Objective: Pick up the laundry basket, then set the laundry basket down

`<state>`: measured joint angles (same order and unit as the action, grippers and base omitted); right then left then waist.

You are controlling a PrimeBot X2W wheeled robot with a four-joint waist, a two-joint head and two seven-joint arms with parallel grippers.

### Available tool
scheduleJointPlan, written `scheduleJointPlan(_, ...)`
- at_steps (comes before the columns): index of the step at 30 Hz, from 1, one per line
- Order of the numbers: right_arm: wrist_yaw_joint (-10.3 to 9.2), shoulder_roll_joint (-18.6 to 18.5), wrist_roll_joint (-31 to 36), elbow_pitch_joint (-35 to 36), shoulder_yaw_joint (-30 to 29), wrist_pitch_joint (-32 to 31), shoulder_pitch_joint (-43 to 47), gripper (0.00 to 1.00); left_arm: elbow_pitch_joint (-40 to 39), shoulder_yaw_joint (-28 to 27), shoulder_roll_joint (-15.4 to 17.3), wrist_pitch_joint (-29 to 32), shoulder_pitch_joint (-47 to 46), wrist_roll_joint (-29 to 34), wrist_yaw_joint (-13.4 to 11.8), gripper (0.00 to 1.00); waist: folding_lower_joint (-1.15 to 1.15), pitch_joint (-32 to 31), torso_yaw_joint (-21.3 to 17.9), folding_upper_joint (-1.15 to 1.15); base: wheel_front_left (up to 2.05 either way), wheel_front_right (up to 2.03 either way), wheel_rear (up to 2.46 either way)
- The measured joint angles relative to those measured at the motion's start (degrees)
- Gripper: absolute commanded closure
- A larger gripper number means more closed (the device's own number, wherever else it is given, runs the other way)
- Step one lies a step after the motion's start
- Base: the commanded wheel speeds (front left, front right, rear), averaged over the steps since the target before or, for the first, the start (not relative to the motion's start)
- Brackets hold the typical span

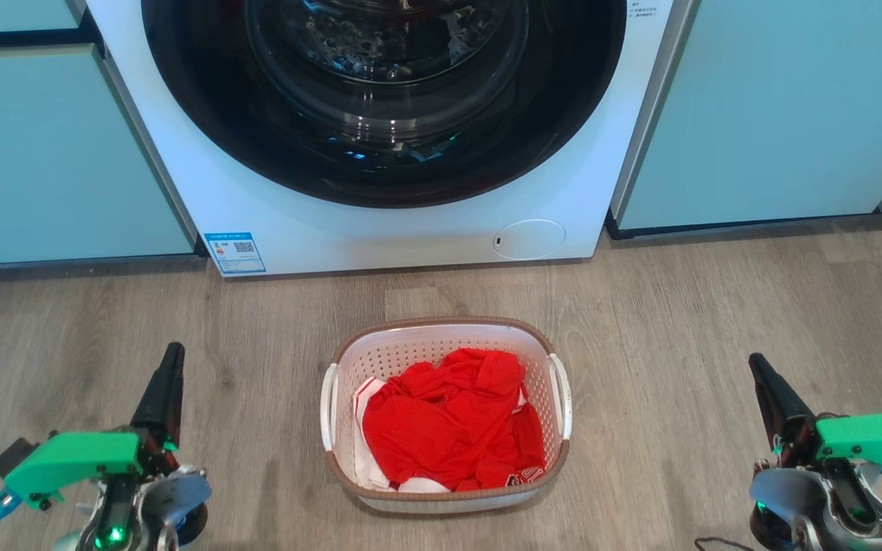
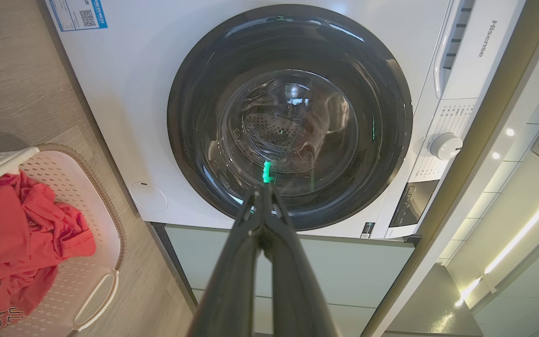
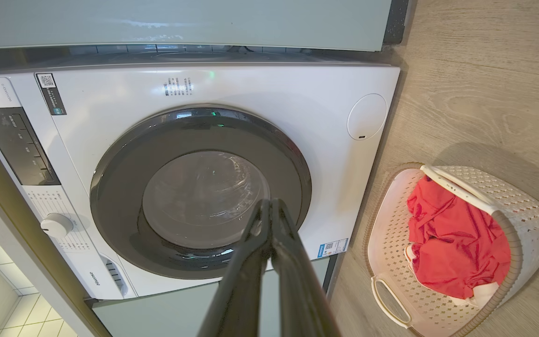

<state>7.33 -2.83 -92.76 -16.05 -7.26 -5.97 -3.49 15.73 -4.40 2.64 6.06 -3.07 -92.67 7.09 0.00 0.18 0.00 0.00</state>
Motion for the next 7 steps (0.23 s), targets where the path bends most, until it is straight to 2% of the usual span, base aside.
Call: scheduleJointPlan(7, 0.00, 0.04, 0.00, 0.00, -0.02, 0.00, 0.00, 1.00, 0.00, -0.01, 0.00, 0.00, 0.00, 0.00, 0.01, 1.00, 0.00, 0.00, 0.00, 0.00, 0.00, 0.00, 0.00)
